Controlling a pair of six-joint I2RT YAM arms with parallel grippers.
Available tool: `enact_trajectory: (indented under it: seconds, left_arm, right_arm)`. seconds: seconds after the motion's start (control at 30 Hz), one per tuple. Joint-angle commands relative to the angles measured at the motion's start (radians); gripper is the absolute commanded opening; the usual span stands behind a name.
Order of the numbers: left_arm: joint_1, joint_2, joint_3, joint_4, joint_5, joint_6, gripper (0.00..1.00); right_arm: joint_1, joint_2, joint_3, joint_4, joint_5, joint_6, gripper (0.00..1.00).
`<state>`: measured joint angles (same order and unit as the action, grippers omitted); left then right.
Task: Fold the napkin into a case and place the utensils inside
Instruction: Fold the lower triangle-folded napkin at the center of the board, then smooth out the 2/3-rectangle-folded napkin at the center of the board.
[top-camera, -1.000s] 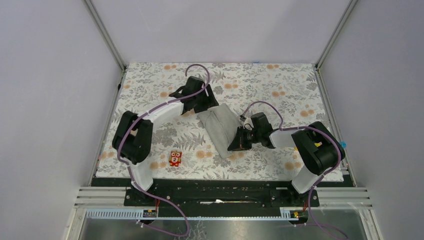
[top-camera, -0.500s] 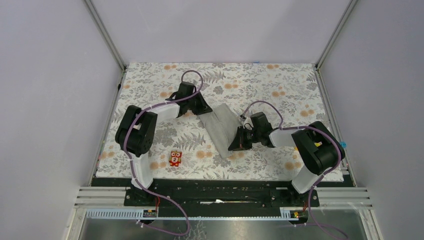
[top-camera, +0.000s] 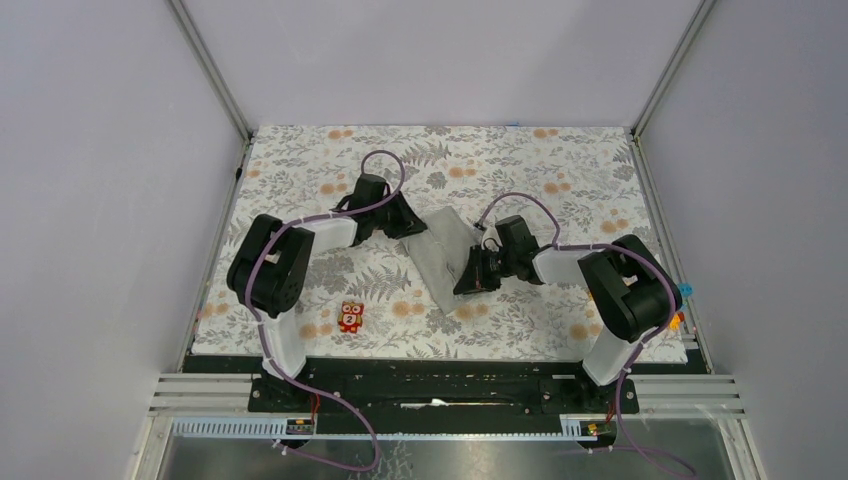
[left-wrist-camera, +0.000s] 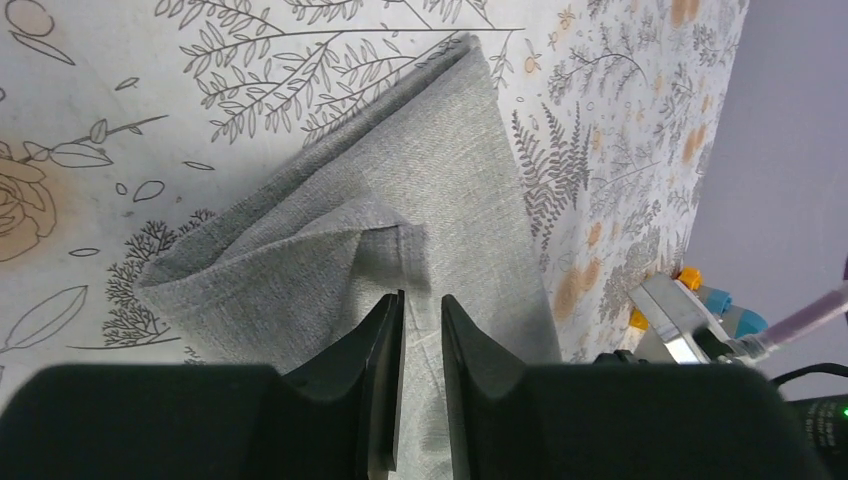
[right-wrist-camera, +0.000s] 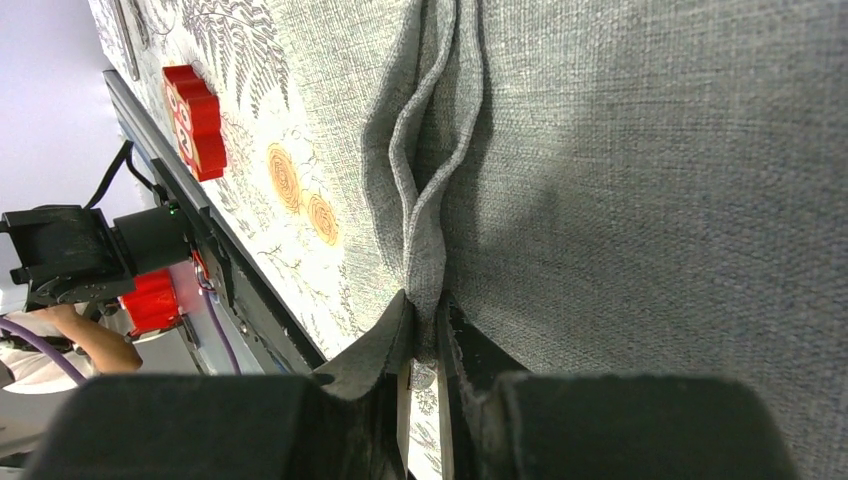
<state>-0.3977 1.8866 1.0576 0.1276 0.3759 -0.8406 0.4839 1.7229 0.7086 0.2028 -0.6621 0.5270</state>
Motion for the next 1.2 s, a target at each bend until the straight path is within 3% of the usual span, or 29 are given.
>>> enact_trajectory:
  seconds: [0.0, 0.33, 0.7, 0.8, 1.0, 1.17]
  left_arm:
    - [-0.006, -0.057, 0.001, 0.084, 0.002, -0.015, 0.25]
    - [0.001, 0.081, 0.078, 0.096, -0.012, 0.008, 0.17]
    - [0.025, 0.114, 0.065, 0.113, -0.008, -0.008, 0.14]
    - [0.027, 0.119, 0.060, 0.125, 0.001, -0.012, 0.13]
    - [0.026, 0.128, 0.063, 0.133, 0.013, -0.012, 0.13]
    - [0.025, 0.124, 0.086, 0.118, 0.041, 0.017, 0.16]
  right_arm:
    - [-0.004, 0.003, 0.026, -0.012, 0.029, -0.024, 0.00]
    - [-0.005, -0.015, 0.041, -0.062, 0.067, -0.052, 0.02]
    - [0.014, -0.196, 0.130, -0.312, 0.276, -0.169, 0.51]
    - [0.035, -0.187, 0.173, -0.304, 0.264, -0.171, 0.62]
    - [0.048, 0.005, 0.237, -0.088, 0.043, -0.025, 0.54]
    - [0.049, 0.083, 0.181, 0.025, 0.055, 0.042, 0.43]
